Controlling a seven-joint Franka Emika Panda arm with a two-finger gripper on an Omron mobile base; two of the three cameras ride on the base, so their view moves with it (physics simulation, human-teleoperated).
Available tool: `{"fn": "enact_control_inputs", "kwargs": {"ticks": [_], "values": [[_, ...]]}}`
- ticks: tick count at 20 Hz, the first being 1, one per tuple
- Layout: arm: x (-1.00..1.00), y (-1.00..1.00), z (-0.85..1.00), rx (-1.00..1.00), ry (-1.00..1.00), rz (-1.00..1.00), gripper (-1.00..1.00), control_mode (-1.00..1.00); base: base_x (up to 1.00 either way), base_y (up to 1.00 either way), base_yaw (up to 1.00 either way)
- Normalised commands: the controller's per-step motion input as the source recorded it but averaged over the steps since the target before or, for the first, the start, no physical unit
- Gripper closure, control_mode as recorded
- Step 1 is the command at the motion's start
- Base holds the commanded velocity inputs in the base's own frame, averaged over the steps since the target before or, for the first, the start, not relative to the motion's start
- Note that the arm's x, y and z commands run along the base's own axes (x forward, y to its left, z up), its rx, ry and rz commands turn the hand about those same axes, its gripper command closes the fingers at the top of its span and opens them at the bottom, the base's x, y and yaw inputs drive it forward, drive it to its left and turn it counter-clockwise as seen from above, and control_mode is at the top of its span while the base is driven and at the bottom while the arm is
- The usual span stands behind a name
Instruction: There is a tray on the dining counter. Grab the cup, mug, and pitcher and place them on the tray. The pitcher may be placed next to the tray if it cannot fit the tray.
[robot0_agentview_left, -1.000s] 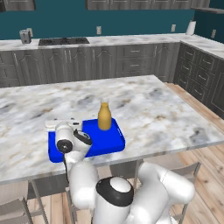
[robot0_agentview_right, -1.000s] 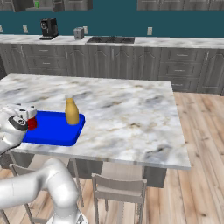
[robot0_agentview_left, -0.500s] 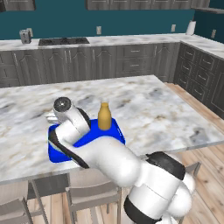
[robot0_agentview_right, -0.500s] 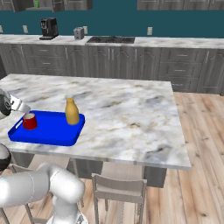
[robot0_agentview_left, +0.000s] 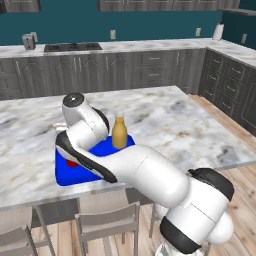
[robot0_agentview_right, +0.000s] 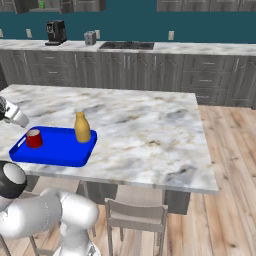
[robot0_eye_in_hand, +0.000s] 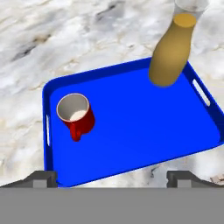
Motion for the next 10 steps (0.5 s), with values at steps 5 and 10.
{"fn": "enact_control_inputs", "kwargs": {"ticks": [5,10], "values": [[-0.78,-0.5,0.63,0.2,-0.26,0.0,-1.0,-1.0,0.0,0.0,0.0],[-1.0,-0.46,0.44,0.17,-0.42,0.02,-1.0,-1.0,0.0,0.0,0.0]]}}
